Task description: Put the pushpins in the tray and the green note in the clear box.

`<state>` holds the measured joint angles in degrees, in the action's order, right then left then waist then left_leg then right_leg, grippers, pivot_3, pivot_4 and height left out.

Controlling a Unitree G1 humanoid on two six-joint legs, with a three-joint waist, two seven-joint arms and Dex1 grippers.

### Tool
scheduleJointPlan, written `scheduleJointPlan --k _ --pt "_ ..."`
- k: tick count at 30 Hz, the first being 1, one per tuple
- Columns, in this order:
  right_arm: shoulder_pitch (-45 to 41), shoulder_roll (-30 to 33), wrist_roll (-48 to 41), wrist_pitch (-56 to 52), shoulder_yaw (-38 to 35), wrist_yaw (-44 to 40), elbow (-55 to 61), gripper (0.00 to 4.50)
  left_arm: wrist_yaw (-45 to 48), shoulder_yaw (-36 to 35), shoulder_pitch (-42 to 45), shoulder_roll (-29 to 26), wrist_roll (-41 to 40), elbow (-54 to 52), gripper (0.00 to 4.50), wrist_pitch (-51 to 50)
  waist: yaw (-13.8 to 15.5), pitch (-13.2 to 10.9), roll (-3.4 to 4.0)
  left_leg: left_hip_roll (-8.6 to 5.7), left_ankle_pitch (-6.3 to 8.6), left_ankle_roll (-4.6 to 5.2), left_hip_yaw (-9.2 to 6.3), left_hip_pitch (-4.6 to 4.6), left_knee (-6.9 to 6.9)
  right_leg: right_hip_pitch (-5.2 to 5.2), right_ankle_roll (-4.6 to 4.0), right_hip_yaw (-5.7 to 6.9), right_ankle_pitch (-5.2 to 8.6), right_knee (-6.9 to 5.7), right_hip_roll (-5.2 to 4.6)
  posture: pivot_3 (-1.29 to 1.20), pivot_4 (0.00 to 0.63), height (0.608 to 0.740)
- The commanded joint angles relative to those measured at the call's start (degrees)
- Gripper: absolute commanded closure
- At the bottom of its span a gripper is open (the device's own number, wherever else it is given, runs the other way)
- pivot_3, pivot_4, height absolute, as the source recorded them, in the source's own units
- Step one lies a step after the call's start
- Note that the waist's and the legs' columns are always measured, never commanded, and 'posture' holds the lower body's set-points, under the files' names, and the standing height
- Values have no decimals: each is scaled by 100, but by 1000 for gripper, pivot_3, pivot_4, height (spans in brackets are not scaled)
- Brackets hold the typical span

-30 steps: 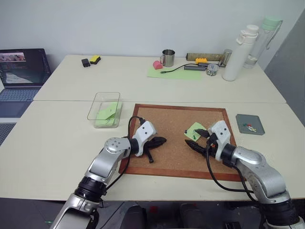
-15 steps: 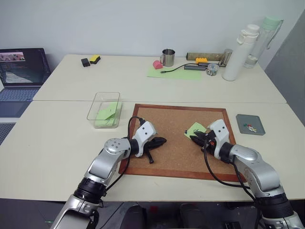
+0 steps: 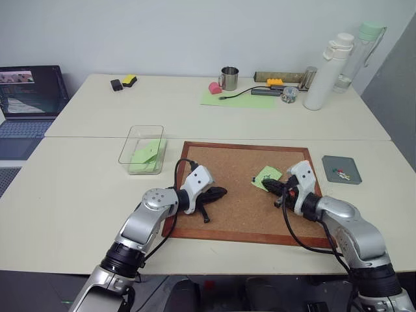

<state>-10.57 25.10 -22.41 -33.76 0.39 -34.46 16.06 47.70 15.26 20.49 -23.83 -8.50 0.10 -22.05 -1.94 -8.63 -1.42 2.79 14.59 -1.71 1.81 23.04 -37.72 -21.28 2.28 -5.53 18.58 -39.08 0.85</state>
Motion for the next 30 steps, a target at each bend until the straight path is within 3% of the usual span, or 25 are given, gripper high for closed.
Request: scheduleJointPlan --k 1,12,16,20,29,30 --pt "-73 -88 -329 -95 -262 50 323 4463 25 81 -147 -128 120 191 4500 -194 0 0 0 0 0 0 0 0 0 0 0 0 0 0 0 0 150 740" --pt "-340 -370 -508 -133 -1104 937 120 4463 56 80 -147 -146 121 190 4500 -194 -1 0 0 1 0 0 1 0 0 -1 0 -2 0 0 -1 0 150 740" --pt "-563 79 111 100 -1635 1553 -558 4463 58 72 -183 -168 115 150 4500 -207 2 0 0 0 0 0 3 0 1 -1 0 -2 0 1 -2 0 150 740" --pt "-660 615 523 391 -1824 1637 -1384 4463 70 86 -180 -170 116 156 4500 -206 -4 0 0 -3 0 0 8 0 8 -3 0 -6 0 7 -5 0 150 740" --pt "-1092 798 545 571 -2091 1569 -2707 4463 99 106 -139 -208 115 171 4500 -190 -20 1 3 -4 0 0 15 -8 22 -1 0 -14 0 7 -6 0 150 740" --pt "-1107 796 518 575 -2116 1549 -2777 4271 100 105 -149 -219 116 157 4500 -194 -18 1 3 -3 0 0 15 -7 22 -1 0 -13 0 8 -6 0 150 740"
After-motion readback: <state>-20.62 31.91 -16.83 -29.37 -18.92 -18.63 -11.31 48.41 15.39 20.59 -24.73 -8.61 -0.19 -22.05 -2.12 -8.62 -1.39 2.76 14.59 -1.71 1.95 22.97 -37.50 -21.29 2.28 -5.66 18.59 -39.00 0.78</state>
